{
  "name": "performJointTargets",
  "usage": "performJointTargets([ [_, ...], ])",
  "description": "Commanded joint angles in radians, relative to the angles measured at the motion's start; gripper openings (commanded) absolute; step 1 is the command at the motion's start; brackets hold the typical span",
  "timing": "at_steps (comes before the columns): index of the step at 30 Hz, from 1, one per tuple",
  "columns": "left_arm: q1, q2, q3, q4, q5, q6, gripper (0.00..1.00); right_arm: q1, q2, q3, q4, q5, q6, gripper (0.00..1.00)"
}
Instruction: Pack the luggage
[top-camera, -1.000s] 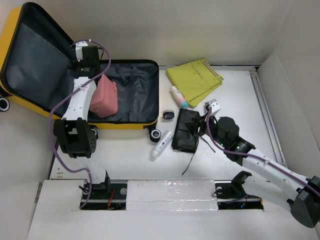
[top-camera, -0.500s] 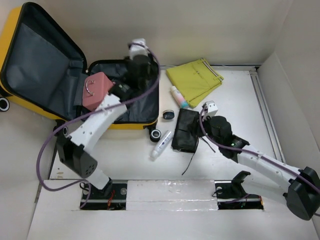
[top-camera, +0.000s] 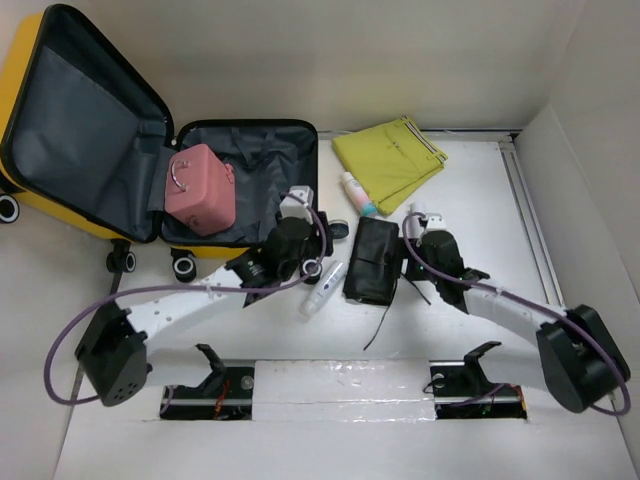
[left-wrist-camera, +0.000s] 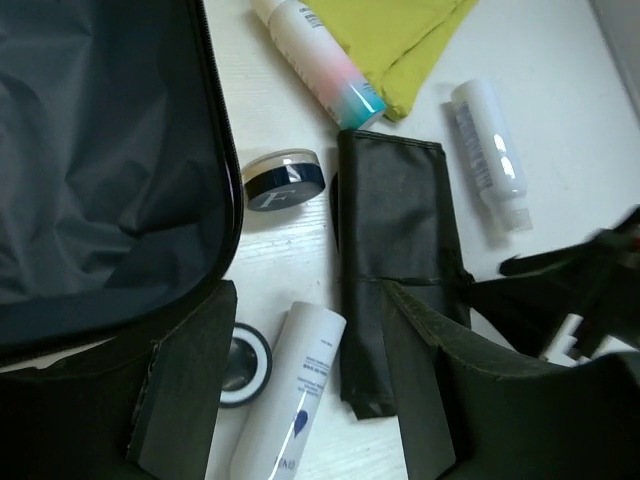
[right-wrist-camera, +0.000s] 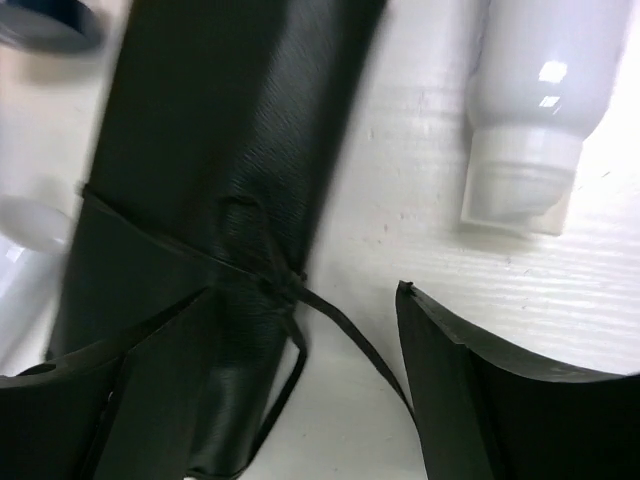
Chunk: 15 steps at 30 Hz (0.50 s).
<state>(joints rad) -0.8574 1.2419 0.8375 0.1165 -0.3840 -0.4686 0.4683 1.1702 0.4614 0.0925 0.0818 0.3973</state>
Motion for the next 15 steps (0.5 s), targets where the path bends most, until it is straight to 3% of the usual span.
performJointTargets([
  [1,-0.003,-0.157,-0.078,0.129,0.057,-0.047,0.54,-0.026,0.094,0.016,0.078,-0.102,0.028,0.76],
  [8,-0.003,-0.312,-0.228,0.129,0.1,-0.058,0.54,-0.048,0.158,-0.004,0.2,-0.194,0.054,0.66],
  [12,-0.003,-0.323,-0.241,0.117,0.1,-0.045,0.59,-0.059,0.167,-0.004,0.222,-0.205,0.063,0.46],
  [15,-0.003,-0.312,-0.241,0.094,0.135,-0.035,0.63,-0.082,0.125,-0.013,0.222,-0.205,0.052,0.2],
])
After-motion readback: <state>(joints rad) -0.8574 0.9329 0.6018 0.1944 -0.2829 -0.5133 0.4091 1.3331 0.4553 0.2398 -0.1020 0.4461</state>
